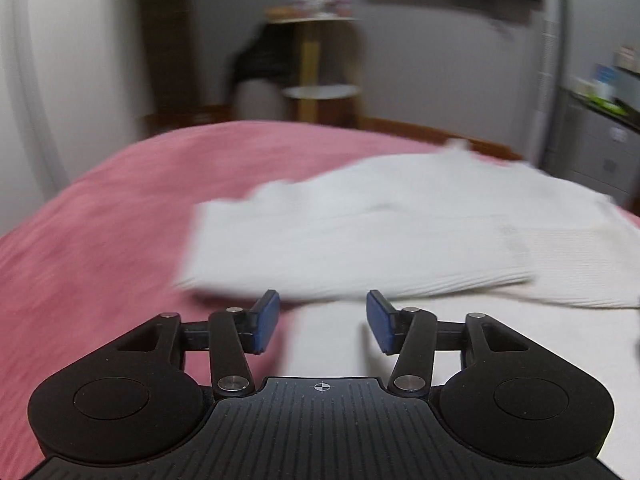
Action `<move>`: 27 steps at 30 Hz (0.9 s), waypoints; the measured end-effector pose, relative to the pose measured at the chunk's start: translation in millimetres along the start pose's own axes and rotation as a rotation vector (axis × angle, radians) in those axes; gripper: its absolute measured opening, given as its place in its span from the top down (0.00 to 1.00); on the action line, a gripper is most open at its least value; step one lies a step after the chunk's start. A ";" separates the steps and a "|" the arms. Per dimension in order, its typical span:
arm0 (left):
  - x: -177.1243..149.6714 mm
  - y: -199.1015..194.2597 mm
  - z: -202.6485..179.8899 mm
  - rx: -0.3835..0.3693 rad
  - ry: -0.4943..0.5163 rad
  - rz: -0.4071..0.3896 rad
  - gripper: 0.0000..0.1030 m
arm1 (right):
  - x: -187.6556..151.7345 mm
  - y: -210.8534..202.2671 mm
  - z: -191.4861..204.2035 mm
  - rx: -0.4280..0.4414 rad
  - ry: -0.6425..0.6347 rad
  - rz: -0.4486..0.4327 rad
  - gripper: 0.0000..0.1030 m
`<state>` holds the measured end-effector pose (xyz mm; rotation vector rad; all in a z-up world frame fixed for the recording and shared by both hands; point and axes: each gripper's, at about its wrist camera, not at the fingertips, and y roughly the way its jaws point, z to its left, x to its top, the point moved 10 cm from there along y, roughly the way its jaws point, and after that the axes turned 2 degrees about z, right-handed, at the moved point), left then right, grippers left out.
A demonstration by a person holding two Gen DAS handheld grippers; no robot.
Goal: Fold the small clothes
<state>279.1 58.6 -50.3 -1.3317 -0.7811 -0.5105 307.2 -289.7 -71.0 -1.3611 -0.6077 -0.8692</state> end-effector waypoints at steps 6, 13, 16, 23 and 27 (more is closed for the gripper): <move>-31.0 15.0 50.9 0.028 -0.174 0.103 0.49 | 4.6 -1.5 42.7 0.259 0.205 0.123 0.60; -34.9 20.6 58.4 0.044 -0.160 0.092 0.48 | 11.6 39.5 110.2 0.368 0.199 0.262 0.62; -34.0 21.6 65.4 0.042 -0.206 0.094 0.48 | 17.2 53.7 132.0 0.381 0.161 0.282 0.62; -32.1 22.3 77.9 0.088 -0.238 0.077 0.48 | 8.1 83.0 155.9 0.396 0.168 0.366 0.89; -31.3 21.2 77.9 0.100 -0.228 0.063 0.48 | 16.5 74.7 157.8 0.368 0.116 0.315 0.94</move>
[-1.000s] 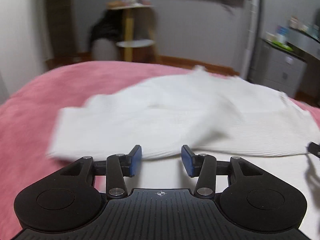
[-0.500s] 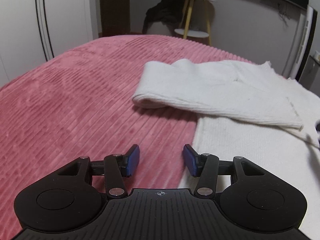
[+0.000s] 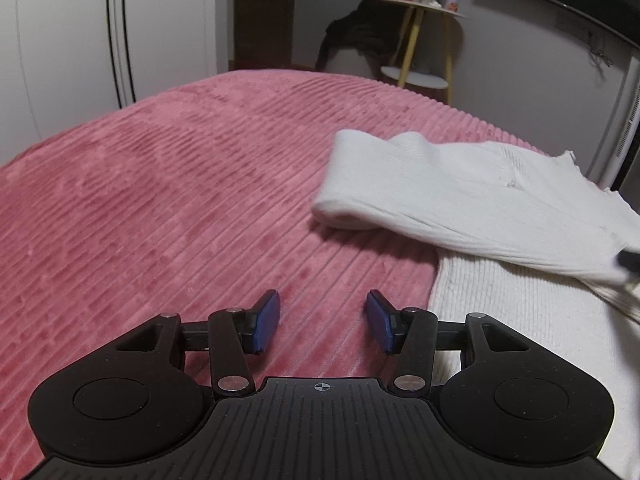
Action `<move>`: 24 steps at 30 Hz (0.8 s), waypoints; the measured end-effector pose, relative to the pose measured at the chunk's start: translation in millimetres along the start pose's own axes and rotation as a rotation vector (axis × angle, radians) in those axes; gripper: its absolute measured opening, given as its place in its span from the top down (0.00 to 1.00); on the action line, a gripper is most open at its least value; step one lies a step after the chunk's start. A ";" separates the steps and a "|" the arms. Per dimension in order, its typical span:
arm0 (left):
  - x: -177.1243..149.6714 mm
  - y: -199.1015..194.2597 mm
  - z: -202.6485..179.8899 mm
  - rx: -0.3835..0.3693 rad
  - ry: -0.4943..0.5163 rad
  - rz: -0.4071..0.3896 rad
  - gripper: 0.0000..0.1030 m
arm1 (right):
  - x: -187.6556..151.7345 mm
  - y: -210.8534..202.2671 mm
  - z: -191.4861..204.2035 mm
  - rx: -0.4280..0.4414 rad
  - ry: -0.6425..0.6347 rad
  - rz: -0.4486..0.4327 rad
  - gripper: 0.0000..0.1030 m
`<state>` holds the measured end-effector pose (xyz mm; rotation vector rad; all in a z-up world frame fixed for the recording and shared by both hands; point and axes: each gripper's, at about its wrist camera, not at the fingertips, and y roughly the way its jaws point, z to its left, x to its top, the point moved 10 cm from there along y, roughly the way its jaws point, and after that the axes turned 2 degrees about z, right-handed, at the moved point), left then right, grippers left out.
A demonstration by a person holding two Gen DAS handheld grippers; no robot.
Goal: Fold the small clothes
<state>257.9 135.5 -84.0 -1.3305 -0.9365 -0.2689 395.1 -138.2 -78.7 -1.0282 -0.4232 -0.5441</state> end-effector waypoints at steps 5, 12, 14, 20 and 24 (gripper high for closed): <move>-0.6 -0.3 -2.0 -0.003 0.005 -0.008 0.48 | 19.8 -65.6 -17.9 -0.206 -0.130 -0.221 0.95; -4.4 -1.9 -12.3 -0.011 0.039 -0.023 0.48 | 1.4 -98.6 -98.0 -0.456 -0.083 -0.209 0.92; -5.7 -2.1 -14.2 -0.010 0.046 -0.028 0.48 | -6.3 -92.8 -110.0 -0.361 0.030 -0.166 0.88; -9.4 -0.6 -20.0 0.000 0.078 -0.042 0.47 | -3.3 -81.5 -124.4 -0.231 0.142 -0.137 0.87; -10.2 0.2 -21.1 0.003 0.086 -0.049 0.46 | 8.9 -89.1 -112.9 -0.339 0.000 -0.189 0.95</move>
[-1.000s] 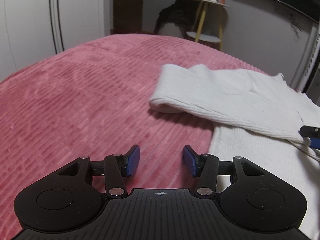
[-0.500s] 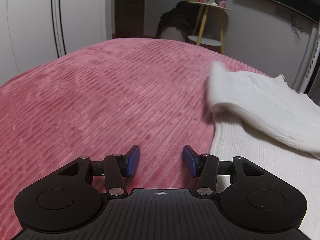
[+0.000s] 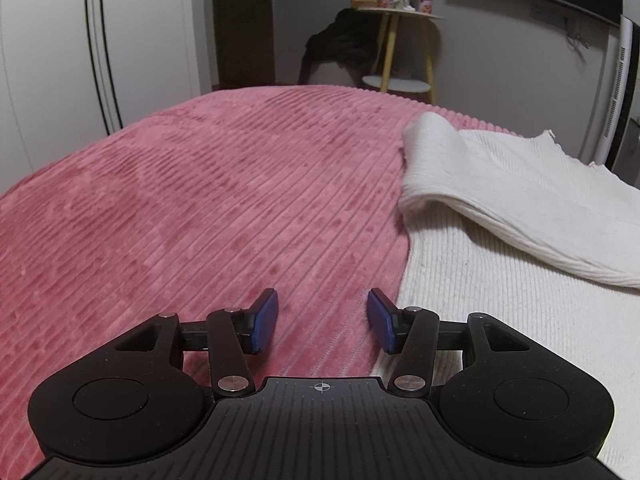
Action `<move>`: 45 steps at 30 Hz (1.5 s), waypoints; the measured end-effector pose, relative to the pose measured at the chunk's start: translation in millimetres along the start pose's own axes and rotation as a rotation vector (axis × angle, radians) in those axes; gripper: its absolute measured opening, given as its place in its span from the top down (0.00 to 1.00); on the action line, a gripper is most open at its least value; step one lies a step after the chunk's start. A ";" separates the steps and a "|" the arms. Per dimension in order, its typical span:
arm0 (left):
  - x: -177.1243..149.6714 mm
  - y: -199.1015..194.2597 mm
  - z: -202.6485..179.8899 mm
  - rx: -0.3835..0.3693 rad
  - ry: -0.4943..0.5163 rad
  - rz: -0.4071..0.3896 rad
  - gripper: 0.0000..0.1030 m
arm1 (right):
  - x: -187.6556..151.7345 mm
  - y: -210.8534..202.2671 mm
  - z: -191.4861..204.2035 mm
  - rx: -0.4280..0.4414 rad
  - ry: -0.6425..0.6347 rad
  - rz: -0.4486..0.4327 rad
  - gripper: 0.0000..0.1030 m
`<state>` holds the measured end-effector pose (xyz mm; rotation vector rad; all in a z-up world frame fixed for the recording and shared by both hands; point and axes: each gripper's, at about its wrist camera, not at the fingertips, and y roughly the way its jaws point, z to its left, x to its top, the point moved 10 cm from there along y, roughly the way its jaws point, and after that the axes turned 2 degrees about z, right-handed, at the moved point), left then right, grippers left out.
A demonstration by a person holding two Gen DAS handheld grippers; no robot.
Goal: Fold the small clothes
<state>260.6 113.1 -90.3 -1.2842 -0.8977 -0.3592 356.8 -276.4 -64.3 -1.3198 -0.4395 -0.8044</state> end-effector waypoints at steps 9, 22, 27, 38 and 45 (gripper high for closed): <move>0.0 -0.2 1.1 -0.003 -0.006 -0.001 0.46 | 27.6 -34.1 -5.1 -0.246 -0.243 -0.221 0.95; 0.0 1.1 1.2 0.004 0.006 -0.006 0.45 | 7.9 -23.5 -24.7 -0.323 -0.271 -0.174 0.95; 0.2 2.5 1.6 0.002 0.006 -0.008 0.45 | -2.7 -7.8 -32.9 -0.310 -0.280 -0.124 0.95; 44.6 -5.6 -15.0 -0.129 -0.038 -0.058 0.38 | 13.5 -36.9 -27.7 -0.276 -0.208 -0.211 0.87; 81.8 38.4 -61.6 -0.133 0.029 -0.042 0.38 | 15.6 -16.3 -8.5 -0.210 -0.243 -0.193 0.87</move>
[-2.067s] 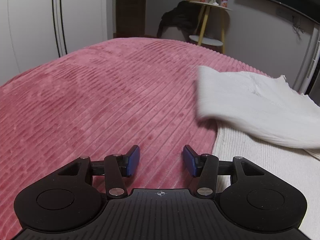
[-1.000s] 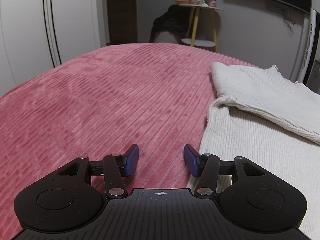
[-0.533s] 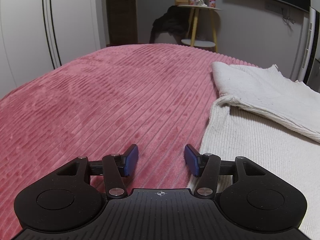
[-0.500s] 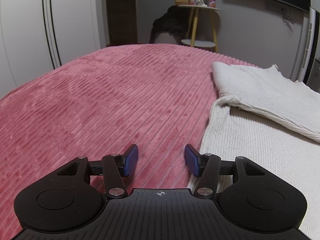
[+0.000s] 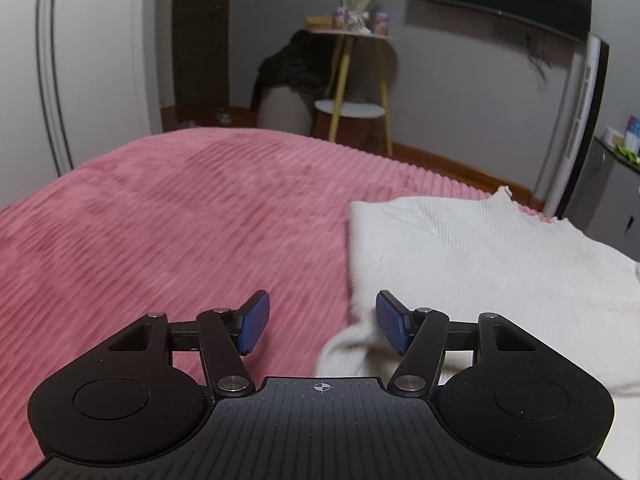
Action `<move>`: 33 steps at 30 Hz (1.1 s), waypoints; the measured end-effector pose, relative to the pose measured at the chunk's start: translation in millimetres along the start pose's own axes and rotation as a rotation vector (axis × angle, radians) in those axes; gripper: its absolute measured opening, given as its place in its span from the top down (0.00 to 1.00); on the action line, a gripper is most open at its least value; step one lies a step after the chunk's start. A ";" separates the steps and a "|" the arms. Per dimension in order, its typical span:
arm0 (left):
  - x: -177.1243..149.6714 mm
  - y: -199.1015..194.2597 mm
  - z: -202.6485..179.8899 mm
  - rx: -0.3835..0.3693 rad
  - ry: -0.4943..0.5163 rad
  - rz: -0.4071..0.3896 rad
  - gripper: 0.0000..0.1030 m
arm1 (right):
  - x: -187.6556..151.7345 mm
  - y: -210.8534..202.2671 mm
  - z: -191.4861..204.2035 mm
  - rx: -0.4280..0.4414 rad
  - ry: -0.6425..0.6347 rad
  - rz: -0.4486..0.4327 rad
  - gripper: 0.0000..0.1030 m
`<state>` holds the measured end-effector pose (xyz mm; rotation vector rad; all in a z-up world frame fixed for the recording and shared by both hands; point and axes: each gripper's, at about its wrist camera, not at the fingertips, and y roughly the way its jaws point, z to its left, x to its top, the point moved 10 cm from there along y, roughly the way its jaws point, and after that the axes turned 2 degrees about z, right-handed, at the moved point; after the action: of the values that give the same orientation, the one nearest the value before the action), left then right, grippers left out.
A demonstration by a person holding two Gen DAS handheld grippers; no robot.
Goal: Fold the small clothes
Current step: 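Move both grippers to the ruffled hem of the sweater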
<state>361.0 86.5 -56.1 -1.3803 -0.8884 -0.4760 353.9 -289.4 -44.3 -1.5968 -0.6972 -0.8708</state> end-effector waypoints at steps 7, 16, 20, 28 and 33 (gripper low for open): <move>1.0 45.3 -12.6 0.076 0.089 0.009 0.37 | -15.9 30.5 9.9 -0.029 -0.097 0.053 0.87; -0.5 34.6 -3.1 0.153 0.175 -0.009 0.16 | -24.5 36.8 9.2 -0.039 -0.172 0.046 0.84; -6.3 3.0 -4.1 0.150 0.237 -0.019 0.16 | -26.2 4.9 4.7 -0.046 -0.171 0.048 0.80; -28.3 -35.6 -3.7 0.119 0.274 0.005 0.16 | -59.8 -61.0 -12.5 0.010 -0.060 0.128 0.74; -45.5 -57.9 2.0 0.084 0.261 0.043 0.16 | -84.7 -91.7 -24.1 0.047 -0.001 0.214 0.71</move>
<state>289.4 69.5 -54.5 -1.2257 -0.6575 -0.5654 228.2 -294.2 -62.8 -1.5965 -0.5322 -0.6923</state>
